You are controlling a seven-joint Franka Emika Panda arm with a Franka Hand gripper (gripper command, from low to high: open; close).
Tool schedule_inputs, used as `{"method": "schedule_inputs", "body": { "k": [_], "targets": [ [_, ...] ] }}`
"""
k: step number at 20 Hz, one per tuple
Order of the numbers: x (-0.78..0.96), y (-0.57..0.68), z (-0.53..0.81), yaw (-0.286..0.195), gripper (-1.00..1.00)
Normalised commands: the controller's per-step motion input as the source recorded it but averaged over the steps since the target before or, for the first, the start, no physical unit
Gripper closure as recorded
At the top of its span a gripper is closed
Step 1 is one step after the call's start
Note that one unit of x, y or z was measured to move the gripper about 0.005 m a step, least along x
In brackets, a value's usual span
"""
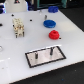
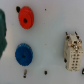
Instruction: Insert the blue gear onto the right peg, followed by the red gear
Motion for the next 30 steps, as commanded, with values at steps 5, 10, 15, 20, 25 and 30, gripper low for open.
{"method": "schedule_inputs", "body": {
  "k": [5, 10, 15, 20, 25, 30],
  "targets": [
    [-0.68, 0.62, -0.14, 0.000, -1.00],
    [-0.69, 0.60, -0.17, 0.000, -1.00],
    [-0.58, 0.53, -0.30, 0.000, -1.00],
    [-0.56, 0.25, -0.48, 0.000, -1.00],
    [-0.46, 0.15, -0.55, 0.000, -1.00],
    [-0.43, 0.03, -0.60, 0.000, -1.00]
  ]
}}
